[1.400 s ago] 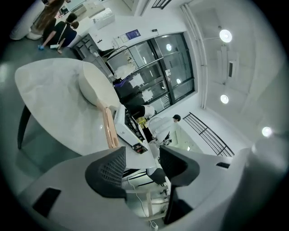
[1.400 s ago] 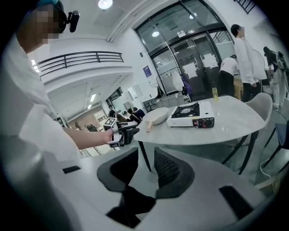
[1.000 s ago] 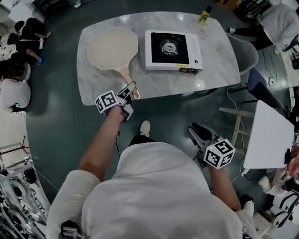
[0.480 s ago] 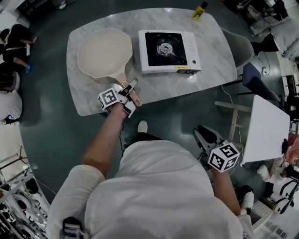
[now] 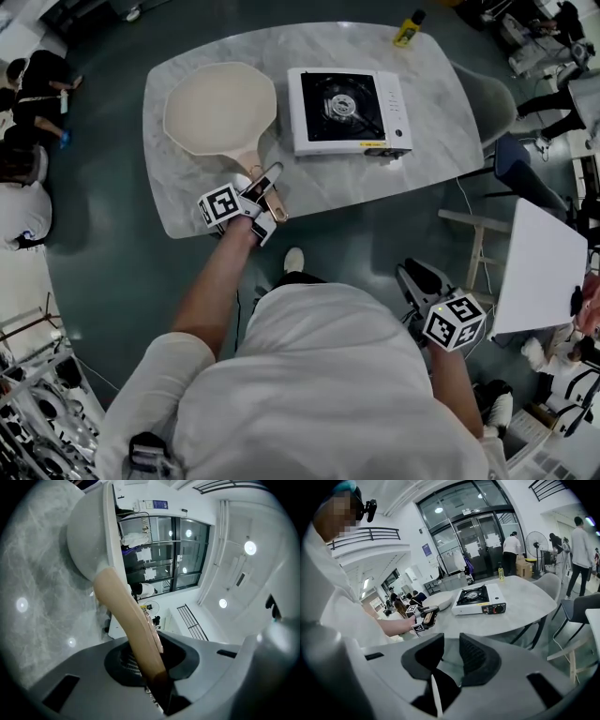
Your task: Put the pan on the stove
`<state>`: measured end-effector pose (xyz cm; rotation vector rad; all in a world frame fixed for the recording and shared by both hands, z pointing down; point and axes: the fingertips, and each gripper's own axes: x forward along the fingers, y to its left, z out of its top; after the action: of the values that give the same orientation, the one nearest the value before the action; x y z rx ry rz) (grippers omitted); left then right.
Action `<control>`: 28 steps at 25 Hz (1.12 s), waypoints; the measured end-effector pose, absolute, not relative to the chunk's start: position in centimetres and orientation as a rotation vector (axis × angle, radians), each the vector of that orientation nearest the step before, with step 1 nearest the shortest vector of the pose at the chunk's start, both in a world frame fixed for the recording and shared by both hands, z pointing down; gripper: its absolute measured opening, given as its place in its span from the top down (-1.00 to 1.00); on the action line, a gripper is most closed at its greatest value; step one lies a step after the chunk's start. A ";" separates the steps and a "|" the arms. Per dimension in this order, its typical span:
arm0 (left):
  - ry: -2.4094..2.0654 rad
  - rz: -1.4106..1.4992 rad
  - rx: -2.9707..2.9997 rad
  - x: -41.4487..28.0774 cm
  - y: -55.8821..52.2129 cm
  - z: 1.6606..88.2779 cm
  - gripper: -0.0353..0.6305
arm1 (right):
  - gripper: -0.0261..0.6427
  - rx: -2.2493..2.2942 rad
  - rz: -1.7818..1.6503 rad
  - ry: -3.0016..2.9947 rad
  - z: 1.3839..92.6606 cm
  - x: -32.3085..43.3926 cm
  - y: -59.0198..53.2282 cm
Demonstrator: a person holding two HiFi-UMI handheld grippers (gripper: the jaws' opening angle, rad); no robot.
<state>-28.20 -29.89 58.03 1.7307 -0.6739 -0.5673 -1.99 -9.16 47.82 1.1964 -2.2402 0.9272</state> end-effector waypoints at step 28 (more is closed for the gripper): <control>-0.325 -0.465 1.874 -9.7 -29.7 45.5 0.60 | 0.60 1.338 0.980 -2.283 48.4 6.2 -8.9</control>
<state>-9.71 -29.65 45.51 1.8741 -0.3247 -0.4652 6.21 -8.94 48.37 1.3375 -2.2827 0.9797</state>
